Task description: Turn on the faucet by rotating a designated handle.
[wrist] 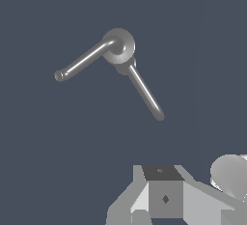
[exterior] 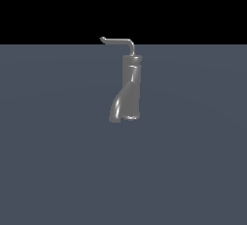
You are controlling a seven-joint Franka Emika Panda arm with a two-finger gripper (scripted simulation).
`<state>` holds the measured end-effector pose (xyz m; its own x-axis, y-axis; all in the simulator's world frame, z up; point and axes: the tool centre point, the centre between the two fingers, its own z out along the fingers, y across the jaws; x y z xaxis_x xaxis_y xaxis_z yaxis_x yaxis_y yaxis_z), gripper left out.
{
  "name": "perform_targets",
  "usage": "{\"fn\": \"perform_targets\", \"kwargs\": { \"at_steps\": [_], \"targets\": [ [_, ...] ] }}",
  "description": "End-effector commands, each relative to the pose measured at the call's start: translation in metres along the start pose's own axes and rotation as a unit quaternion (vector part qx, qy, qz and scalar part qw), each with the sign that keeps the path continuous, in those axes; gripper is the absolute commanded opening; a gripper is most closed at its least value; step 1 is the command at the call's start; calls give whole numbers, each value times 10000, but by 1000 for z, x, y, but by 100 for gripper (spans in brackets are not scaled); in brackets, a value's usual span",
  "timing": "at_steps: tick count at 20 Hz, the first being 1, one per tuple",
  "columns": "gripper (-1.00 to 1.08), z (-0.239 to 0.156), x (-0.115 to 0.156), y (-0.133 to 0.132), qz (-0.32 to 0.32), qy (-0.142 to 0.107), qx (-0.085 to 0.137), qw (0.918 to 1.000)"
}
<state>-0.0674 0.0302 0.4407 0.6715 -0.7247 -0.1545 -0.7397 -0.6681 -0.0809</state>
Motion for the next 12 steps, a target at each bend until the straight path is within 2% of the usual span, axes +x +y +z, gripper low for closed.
{"fn": "perform_targets", "kwargs": {
  "at_steps": [1, 6, 12],
  "targets": [
    [-100, 7, 11, -11, 367, -7, 4, 9993],
    [-100, 21, 32, -31, 1084, 12, -8, 9941],
    [-100, 42, 56, -54, 1930, 86, -34, 9812]
  ]
}}
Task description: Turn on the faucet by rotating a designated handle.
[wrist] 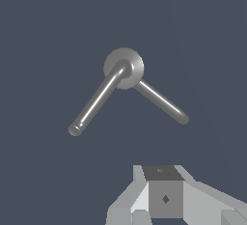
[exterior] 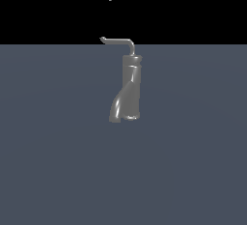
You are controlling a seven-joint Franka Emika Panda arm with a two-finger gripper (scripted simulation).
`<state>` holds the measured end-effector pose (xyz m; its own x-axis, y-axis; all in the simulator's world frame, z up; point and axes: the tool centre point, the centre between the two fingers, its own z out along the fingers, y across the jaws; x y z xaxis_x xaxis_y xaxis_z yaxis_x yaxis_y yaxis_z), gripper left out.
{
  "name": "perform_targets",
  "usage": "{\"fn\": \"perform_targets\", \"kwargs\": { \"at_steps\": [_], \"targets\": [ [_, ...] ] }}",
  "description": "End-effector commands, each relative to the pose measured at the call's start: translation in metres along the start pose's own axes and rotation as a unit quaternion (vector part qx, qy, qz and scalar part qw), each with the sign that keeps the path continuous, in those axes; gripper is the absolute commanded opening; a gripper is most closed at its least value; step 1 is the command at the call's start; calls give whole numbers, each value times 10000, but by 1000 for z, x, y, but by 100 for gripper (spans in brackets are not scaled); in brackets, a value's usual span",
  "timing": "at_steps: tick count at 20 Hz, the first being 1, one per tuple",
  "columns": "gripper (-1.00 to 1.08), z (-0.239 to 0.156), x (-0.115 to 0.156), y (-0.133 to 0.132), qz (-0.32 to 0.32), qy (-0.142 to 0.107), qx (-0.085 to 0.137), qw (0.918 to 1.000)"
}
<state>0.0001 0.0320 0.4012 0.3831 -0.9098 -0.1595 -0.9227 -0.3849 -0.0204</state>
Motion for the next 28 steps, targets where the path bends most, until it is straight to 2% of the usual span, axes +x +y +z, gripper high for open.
{"fn": "perform_targets", "kwargs": {
  "at_steps": [1, 8, 17, 23, 28],
  "targets": [
    [-100, 9, 6, -13, 362, 41, -4, 9993],
    [-100, 35, 22, -46, 1330, 213, -6, 9909],
    [-100, 70, 38, -85, 2451, 516, 53, 9681],
    [-100, 86, 44, -101, 2926, 680, 111, 9537],
    [-100, 94, 47, -109, 3146, 762, 148, 9461]
  ]
}}
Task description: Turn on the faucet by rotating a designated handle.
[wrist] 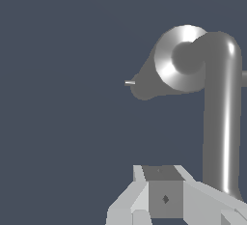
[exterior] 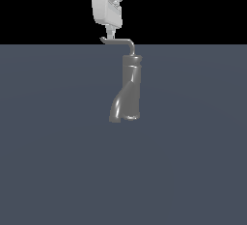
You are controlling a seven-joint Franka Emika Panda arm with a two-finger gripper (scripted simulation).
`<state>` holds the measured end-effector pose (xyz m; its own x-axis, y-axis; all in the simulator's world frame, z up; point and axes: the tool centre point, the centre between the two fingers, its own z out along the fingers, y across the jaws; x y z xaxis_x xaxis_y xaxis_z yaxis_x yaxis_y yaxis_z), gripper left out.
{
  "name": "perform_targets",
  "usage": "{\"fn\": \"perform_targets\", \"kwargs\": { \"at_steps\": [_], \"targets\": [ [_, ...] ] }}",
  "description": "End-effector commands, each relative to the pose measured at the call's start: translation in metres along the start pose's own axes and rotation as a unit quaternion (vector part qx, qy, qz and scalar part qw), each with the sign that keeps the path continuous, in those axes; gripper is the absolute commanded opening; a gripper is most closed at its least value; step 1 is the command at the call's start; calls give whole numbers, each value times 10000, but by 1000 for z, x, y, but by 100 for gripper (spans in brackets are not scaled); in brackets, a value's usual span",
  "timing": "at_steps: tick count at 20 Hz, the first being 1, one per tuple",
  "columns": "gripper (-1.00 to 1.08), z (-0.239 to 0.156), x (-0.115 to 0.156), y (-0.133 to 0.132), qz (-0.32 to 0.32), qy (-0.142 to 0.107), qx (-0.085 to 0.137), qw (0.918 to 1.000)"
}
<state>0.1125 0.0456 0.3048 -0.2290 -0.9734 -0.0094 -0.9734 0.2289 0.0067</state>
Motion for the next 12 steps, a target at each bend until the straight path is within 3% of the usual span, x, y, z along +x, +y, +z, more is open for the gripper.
{"fn": "perform_targets", "kwargs": {
  "at_steps": [1, 12],
  "targets": [
    [-100, 3, -1, -3, 98, 31, 24, 9999],
    [-100, 5, -3, 2, 142, 46, 32, 9999]
  ]
}}
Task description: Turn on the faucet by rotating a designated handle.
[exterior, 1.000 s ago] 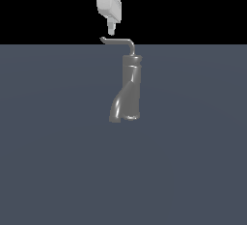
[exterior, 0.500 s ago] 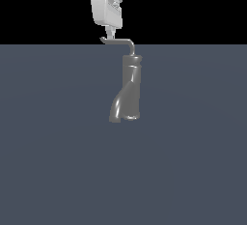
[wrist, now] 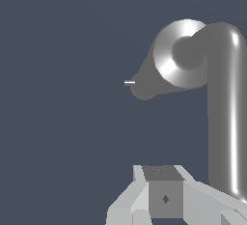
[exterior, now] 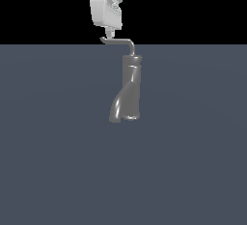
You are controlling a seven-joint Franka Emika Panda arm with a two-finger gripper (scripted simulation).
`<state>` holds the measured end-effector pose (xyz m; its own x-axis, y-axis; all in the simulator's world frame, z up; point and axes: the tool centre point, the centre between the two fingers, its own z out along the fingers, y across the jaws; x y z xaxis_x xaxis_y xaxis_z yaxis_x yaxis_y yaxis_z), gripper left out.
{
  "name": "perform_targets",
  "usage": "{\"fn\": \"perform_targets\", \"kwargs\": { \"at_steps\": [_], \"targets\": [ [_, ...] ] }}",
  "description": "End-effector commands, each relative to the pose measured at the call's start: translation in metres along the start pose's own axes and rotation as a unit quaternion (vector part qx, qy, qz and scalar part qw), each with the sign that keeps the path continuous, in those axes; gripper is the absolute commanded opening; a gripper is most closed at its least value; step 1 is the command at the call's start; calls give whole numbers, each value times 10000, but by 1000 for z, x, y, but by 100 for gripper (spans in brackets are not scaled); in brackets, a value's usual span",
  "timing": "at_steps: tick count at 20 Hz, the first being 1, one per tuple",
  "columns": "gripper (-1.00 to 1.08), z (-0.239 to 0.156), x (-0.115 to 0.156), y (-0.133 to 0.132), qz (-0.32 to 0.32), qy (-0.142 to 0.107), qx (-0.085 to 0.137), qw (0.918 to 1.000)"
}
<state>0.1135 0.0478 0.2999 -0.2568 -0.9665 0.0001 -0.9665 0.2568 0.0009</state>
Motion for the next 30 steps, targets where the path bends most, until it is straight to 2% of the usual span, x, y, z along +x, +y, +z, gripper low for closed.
{"fn": "perform_targets", "kwargs": {
  "at_steps": [1, 28, 30],
  "targets": [
    [-100, 0, -1, 5, -2, -1, 2, 10000],
    [-100, 0, -4, 72, 1, -1, 3, 10000],
    [-100, 0, -1, 66, 32, 8, 35, 10000]
  ]
}}
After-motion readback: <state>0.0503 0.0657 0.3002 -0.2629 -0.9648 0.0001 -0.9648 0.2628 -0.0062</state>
